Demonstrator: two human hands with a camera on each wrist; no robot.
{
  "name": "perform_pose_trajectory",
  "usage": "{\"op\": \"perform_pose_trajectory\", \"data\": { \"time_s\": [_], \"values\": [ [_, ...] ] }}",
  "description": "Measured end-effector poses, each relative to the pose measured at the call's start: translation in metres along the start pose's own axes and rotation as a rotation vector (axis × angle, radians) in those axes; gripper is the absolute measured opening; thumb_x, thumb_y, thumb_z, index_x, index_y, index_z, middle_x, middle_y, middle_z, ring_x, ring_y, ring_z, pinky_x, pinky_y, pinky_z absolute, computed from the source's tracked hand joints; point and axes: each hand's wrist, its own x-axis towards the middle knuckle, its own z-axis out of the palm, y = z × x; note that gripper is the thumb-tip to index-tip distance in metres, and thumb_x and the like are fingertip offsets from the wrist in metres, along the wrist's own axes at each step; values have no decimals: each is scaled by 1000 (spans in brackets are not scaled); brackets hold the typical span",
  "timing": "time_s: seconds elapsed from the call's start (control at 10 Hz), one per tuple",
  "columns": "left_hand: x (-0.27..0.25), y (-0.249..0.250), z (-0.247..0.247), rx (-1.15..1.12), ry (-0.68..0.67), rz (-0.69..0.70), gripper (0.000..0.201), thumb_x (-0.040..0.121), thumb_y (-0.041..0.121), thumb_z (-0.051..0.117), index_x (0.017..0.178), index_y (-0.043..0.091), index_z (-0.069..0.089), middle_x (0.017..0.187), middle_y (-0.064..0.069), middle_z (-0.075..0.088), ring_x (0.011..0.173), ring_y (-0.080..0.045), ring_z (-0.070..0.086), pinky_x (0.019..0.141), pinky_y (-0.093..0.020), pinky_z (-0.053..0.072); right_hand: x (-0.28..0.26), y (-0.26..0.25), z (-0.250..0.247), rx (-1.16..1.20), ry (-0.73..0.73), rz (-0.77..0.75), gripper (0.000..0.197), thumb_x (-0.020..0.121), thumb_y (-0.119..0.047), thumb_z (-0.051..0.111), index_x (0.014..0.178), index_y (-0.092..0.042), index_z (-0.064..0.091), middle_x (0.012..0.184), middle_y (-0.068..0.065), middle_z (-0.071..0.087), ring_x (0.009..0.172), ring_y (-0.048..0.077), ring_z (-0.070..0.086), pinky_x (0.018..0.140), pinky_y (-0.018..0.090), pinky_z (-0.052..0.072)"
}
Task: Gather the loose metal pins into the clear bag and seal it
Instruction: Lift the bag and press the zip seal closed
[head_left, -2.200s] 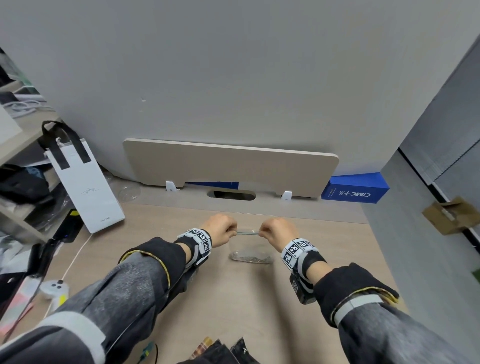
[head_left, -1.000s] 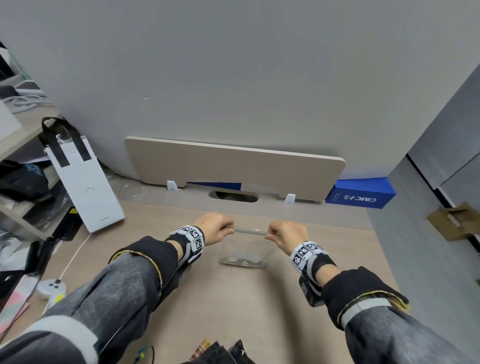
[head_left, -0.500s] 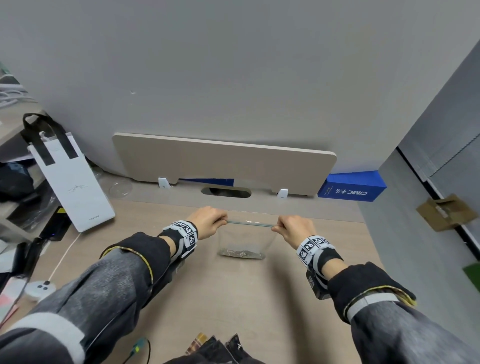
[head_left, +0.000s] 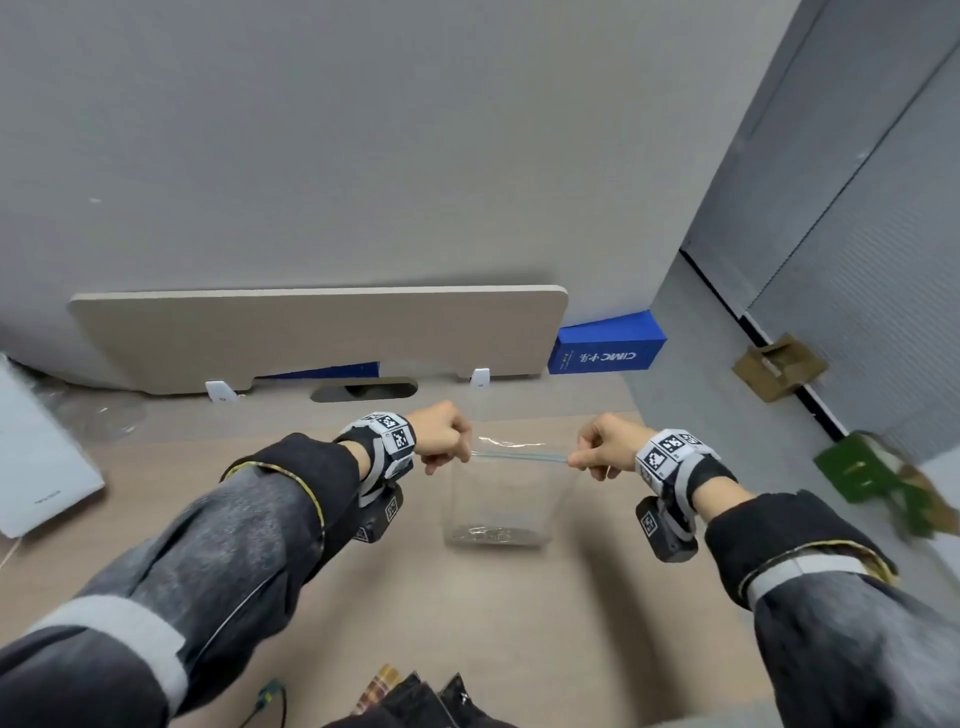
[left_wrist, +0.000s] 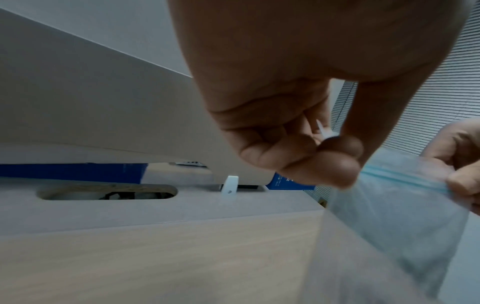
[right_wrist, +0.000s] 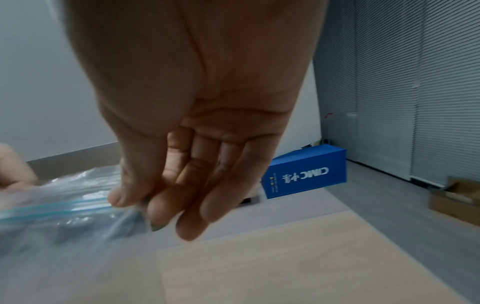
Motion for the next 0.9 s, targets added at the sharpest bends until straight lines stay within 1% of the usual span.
{"op": "perform_pose_trajectory", "data": {
  "time_s": [0.1,0.2,0.3,0.4,0.5,0.6,0.7,0.8,0.9],
  "values": [
    [31,13,19,80,15,-12,6,88,12,57,84,8,60,52,-6,59,34,-16,51,41,-20,40,11,30,-8,-33,46,74,25,86,-25,67,65,-15,59,58,2,67,54,15,59,60,29,52],
    [62,15,40,138,124,-18,11,94,14,49,93,11,59,67,-8,68,36,-16,56,41,-21,44,25,54,-3,-88,155,126,23,89,-26,62,68,-17,60,64,-2,70,58,14,63,58,26,50],
    [89,15,50,166,343,-34,29,94,7,38,116,15,56,94,-16,70,63,-30,68,59,-34,57,39,74,2,-89,403,174,16,91,-25,52,85,-20,66,82,0,73,81,23,69,72,31,53],
    [107,12,60,302,436,-20,47,91,7,45,137,11,41,122,-16,56,99,-35,61,85,-41,51,47,86,10,-68,539,198,33,93,-22,45,123,-20,59,118,7,67,107,31,62,92,40,50],
    [117,4,84,477,336,58,54,88,10,51,140,13,38,133,-12,47,102,-29,56,85,-39,49,49,91,33,-160,447,151,42,92,-16,42,134,-19,47,130,8,57,110,31,59,92,39,49],
    [127,-17,121,716,19,135,53,86,17,55,138,17,45,150,-9,33,134,-30,37,104,-46,43,55,96,80,-307,181,26,33,93,-24,44,125,-19,50,129,7,52,107,29,58,89,39,50],
    [134,-33,150,761,-184,98,56,84,19,56,138,15,44,152,-9,28,137,-32,34,105,-46,40,61,98,124,-371,-38,7,46,88,-26,51,132,-22,40,142,4,37,118,32,50,94,44,47],
    [137,-47,165,741,-308,-15,80,82,26,56,151,15,17,161,-11,7,143,-32,24,113,-46,32,64,102,143,-398,-68,42,61,88,-24,51,144,-22,25,152,2,23,130,32,39,100,45,43],
    [141,-42,154,668,-307,4,67,81,26,53,144,17,32,155,-11,24,135,-33,38,108,-46,37,71,99,130,-391,-76,37,48,87,-23,52,133,-18,38,139,6,39,122,33,47,95,44,45]
  ]
}}
